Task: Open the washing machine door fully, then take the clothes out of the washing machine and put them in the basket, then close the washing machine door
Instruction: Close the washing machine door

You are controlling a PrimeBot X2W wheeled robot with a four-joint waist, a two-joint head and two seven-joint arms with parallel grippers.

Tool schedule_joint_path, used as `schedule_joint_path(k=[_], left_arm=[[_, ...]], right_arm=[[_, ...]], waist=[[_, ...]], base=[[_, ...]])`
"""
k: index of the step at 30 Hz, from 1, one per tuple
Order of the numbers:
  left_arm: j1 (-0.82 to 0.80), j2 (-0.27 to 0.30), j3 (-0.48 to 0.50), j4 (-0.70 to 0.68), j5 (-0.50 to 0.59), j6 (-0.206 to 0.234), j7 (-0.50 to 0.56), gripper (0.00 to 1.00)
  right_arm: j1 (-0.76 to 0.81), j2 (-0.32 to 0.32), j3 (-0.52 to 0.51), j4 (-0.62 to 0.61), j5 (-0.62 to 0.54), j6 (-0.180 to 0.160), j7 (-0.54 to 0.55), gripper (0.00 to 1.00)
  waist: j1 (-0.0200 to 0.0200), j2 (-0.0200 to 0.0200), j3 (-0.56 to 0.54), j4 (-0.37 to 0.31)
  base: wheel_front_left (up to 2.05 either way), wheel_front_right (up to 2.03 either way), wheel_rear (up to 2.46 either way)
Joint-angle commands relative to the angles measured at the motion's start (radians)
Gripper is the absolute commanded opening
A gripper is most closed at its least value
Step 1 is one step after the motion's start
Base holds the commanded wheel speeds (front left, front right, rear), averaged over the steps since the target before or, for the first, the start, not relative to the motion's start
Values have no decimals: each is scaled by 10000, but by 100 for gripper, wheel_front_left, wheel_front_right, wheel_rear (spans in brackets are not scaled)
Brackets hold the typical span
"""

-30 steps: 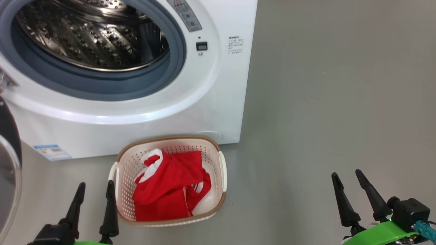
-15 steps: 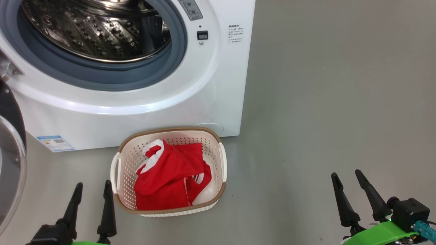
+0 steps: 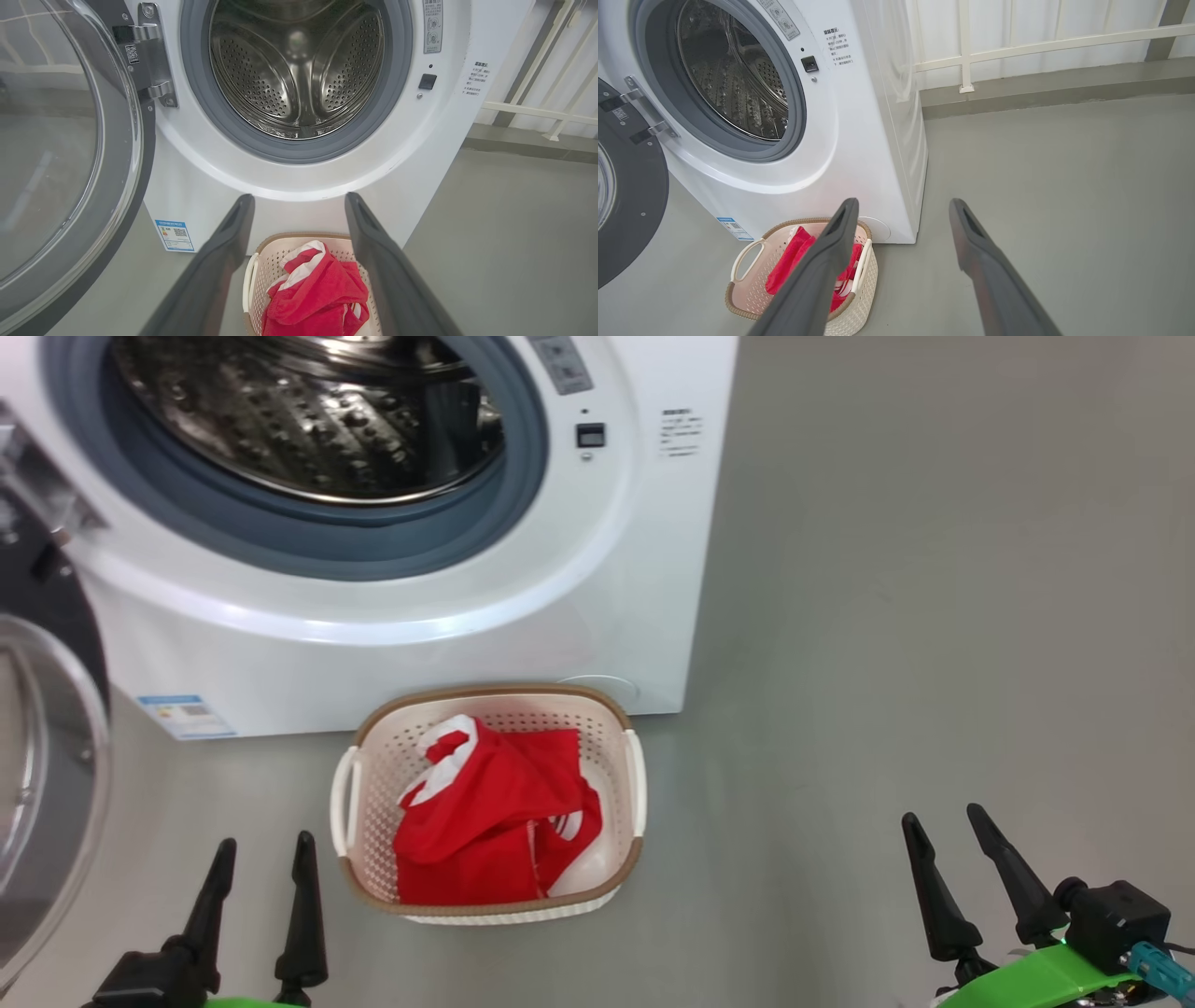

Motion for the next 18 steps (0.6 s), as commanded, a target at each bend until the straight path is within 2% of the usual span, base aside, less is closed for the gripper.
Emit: schedule_joint_path(k=[1,8,18], left_arm=[[-170,150,220,-217,-106,139,-92,100],[-12,150,0,-225,-326,361,-92,100],[404,150,-530,-316,-865,887,-92,100]], right_arm=[[-217,-188,304,-192,-114,65,-65,100],[-240,-387,479,-142,-98,65,-65,100],[-191,-691,847,-65,-67,65,-65,100]], waist=[[0,0,-50,342],[0,0,-173,1225],[0,0,-493,2926]], base=[[0,0,0],[0,0,0],[0,0,0]])
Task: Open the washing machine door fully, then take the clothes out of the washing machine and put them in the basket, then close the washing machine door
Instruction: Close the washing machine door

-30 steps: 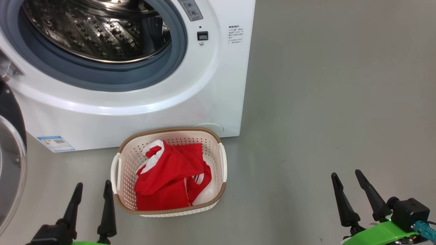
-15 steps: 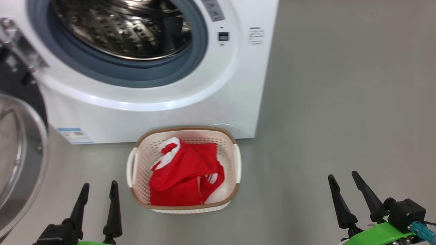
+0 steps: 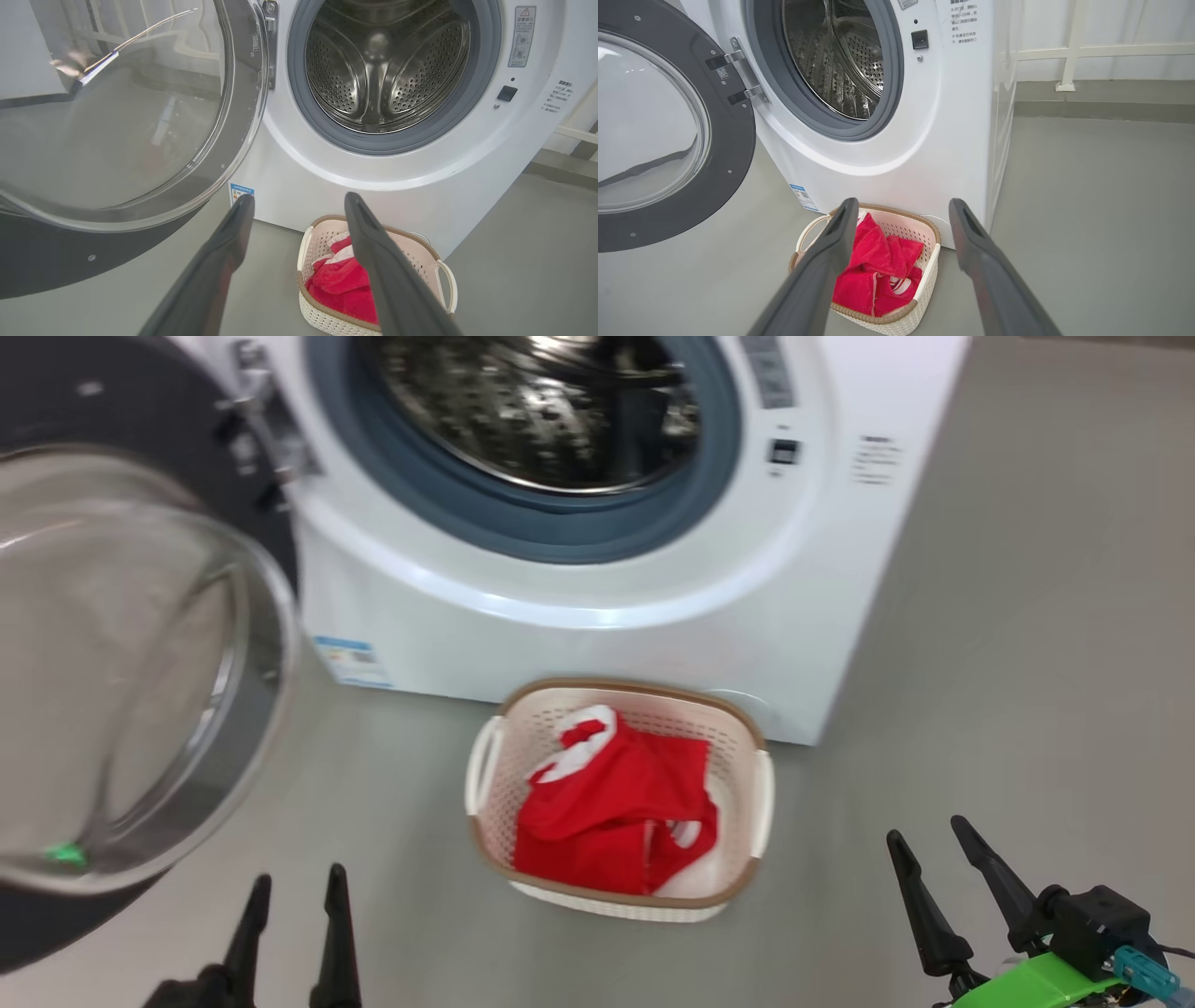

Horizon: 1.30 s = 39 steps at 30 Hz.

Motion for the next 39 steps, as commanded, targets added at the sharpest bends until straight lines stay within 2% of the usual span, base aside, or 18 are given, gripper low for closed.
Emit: schedule_joint_path(k=[1,14,35,36,38,39], left_arm=[[31,145,235,-253,-105,124,-92,100],[622,145,-276,-466,-416,426,-92,100],[761,145,-64,-954,-938,661,-92,100],[712,145,-14,-1007,-1073,638,-92,73],[577,145,126,-1167,-1190,551,-92,12],[490,145,238,-1262,-1253,506,-92,0]], right_arm=[[-167,-223,247,-192,-57,65,-65,100],[15,-259,592,-107,-16,65,-65,100],[-315,-369,1005,17,25,65,-65,100],[-315,-360,998,15,22,65,-65,100],[-305,-337,972,8,14,65,-65,100],[-296,-324,954,3,10,65,-65,100]], waist=[[0,-1,-264,880],[0,-1,-678,2611],[0,-1,-531,2735],[0,-1,-525,2735],[0,-1,-501,2732],[0,-1,-490,2731]], base=[[0,0,0],[0,0,0],[0,0,0],[0,0,0],[0,0,0],[0,0,0]])
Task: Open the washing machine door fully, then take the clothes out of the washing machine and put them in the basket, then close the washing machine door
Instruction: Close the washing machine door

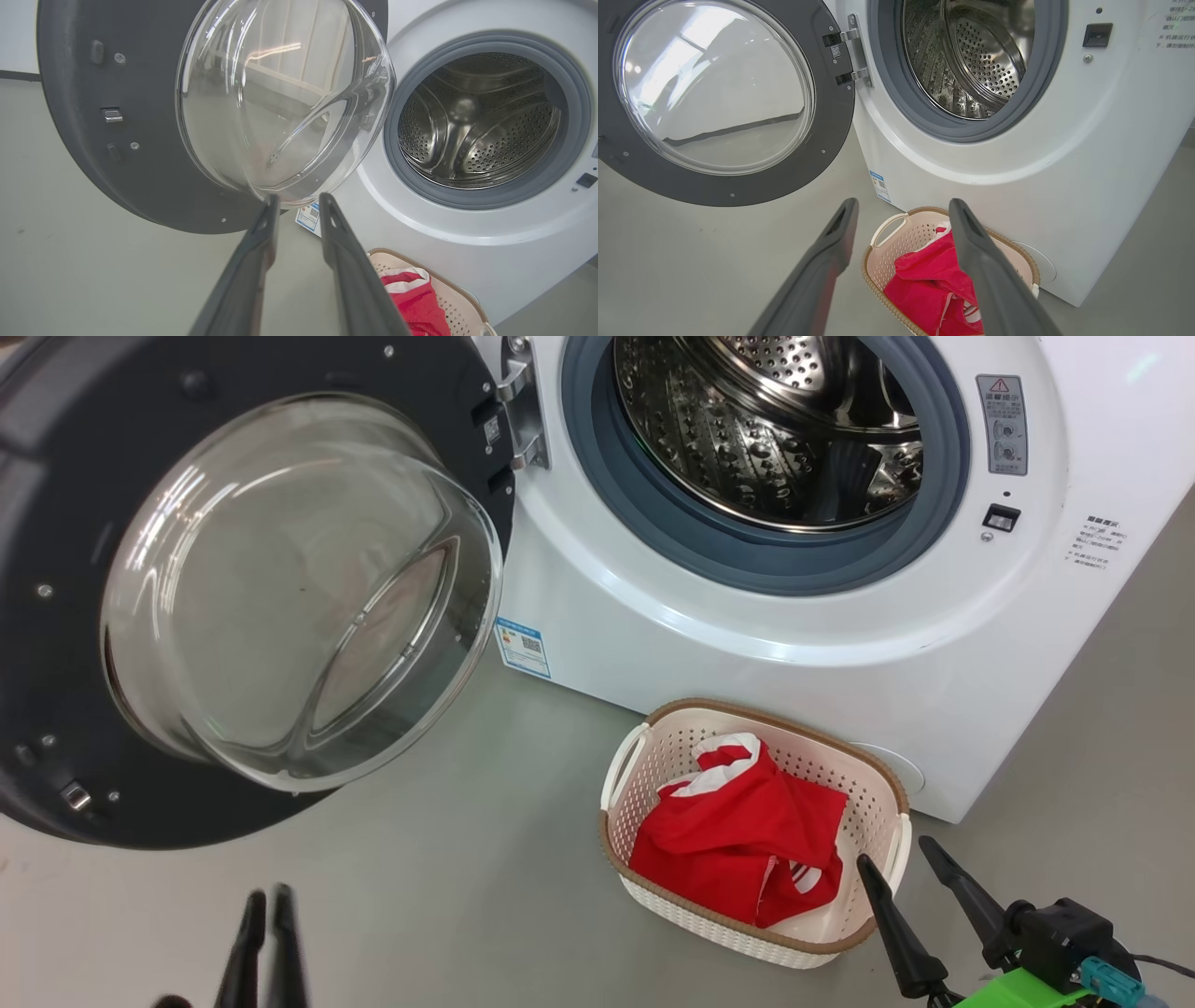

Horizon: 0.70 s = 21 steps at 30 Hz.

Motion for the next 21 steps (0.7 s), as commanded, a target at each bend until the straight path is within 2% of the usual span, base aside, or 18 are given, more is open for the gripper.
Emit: schedule_joint_path(k=[1,6,12,16,21], left_arm=[[-469,112,443,-348,-62,-95,-92,0],[-1307,112,1519,-1145,236,-550,-92,0],[-2872,210,3629,-1807,724,-1365,-92,0],[-4121,748,4760,-1490,352,-1716,-92,0],[-5474,1958,5454,-129,-344,-1849,-92,0]], right_arm=[[-287,-107,173,-213,-8,65,-65,100],[-150,2,5,-259,-35,65,-65,100],[-130,78,-76,-296,-94,65,-65,100],[-234,85,-103,-317,-104,65,-65,100],[-355,86,-120,-357,-121,65,-65,100]], waist=[[0,0,14,-4],[0,0,40,-35],[0,0,197,-264],[0,0,371,-436],[0,0,588,-588]], base=[[0,0,0],[0,0,0],[0,0,0],[0,0,0],[0,0,0]])
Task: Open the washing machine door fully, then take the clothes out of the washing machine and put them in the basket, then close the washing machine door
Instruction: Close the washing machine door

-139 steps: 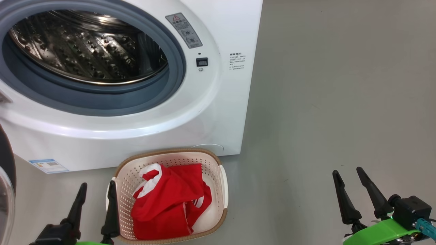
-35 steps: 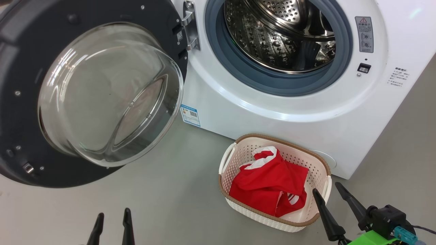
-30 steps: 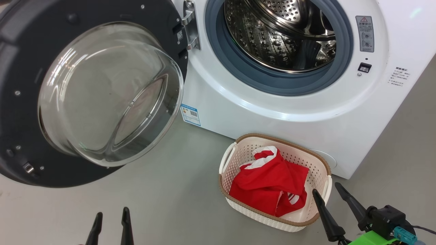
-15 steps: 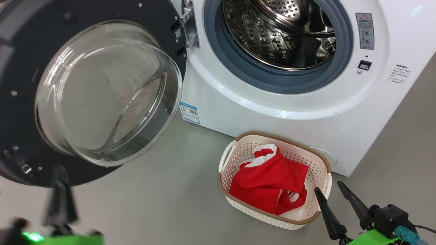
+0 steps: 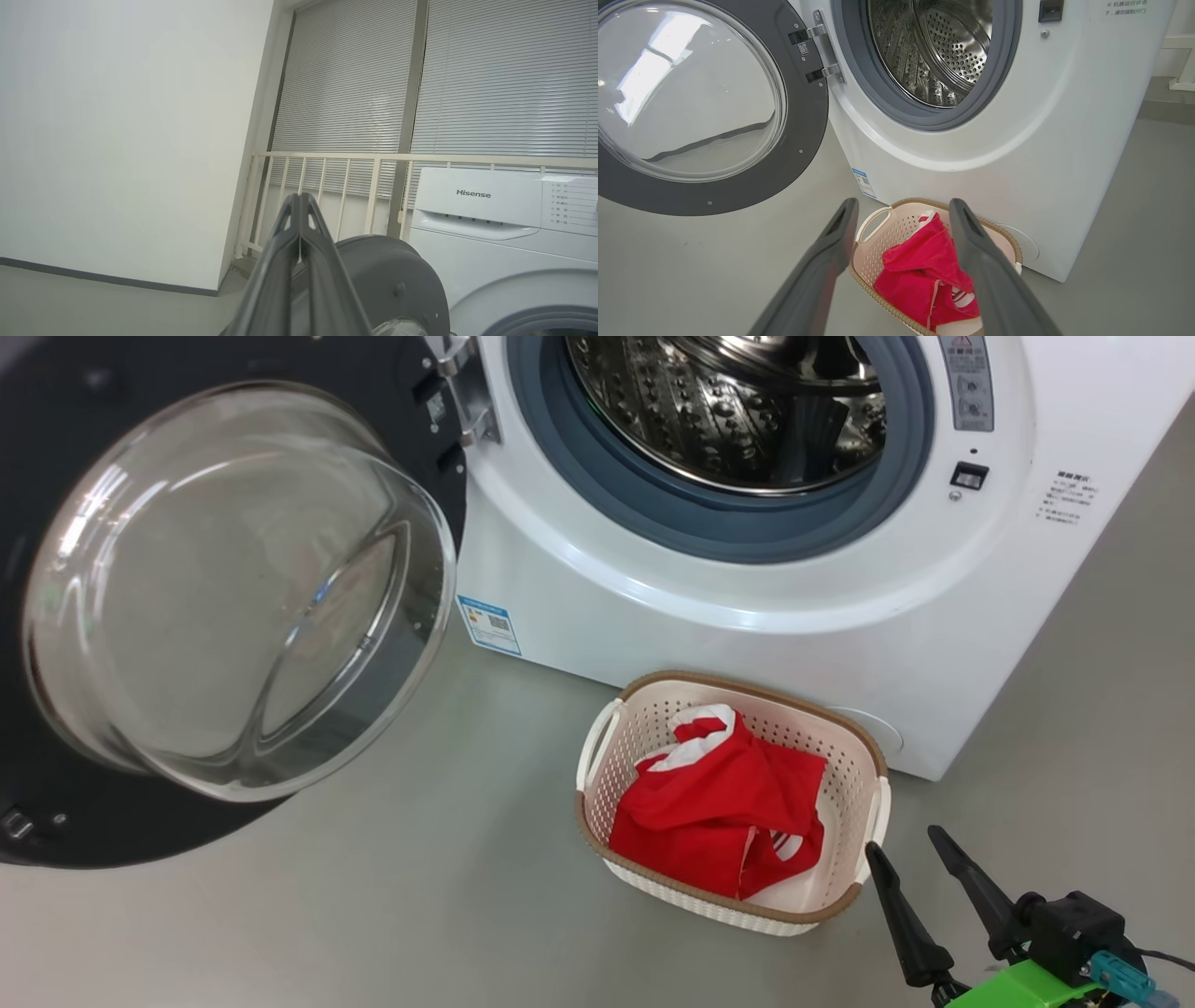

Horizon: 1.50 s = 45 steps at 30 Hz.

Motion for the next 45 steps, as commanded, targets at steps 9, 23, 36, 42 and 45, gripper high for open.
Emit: schedule_joint_path(k=[9,23,36,42,45], left_arm=[[-1863,2942,-90,3862,-1991,-62,1027,0],[-2929,4737,-1418,7001,-4848,-64,4984,0],[-2530,4835,-2506,6459,-6365,-65,6788,0],[-1951,4825,-2873,5457,-7217,-65,7483,0],[-1545,4908,-3110,4735,-7667,-65,7699,0]], right_arm=[[-385,-85,87,-297,-126,65,-65,100],[-525,-72,136,-292,-148,65,-65,100],[-505,-40,125,-240,-104,65,-65,100],[-439,45,80,-228,-112,65,-65,100],[-379,90,52,-203,-114,65,-65,100]], waist=[[0,-1,391,-191],[0,-1,693,-237],[0,-1,591,-197],[0,-1,456,-154],[0,-1,360,-96]], base=[[0,0,0],[0,0,0],[0,0,0],[0,0,0],[0,0,0]])
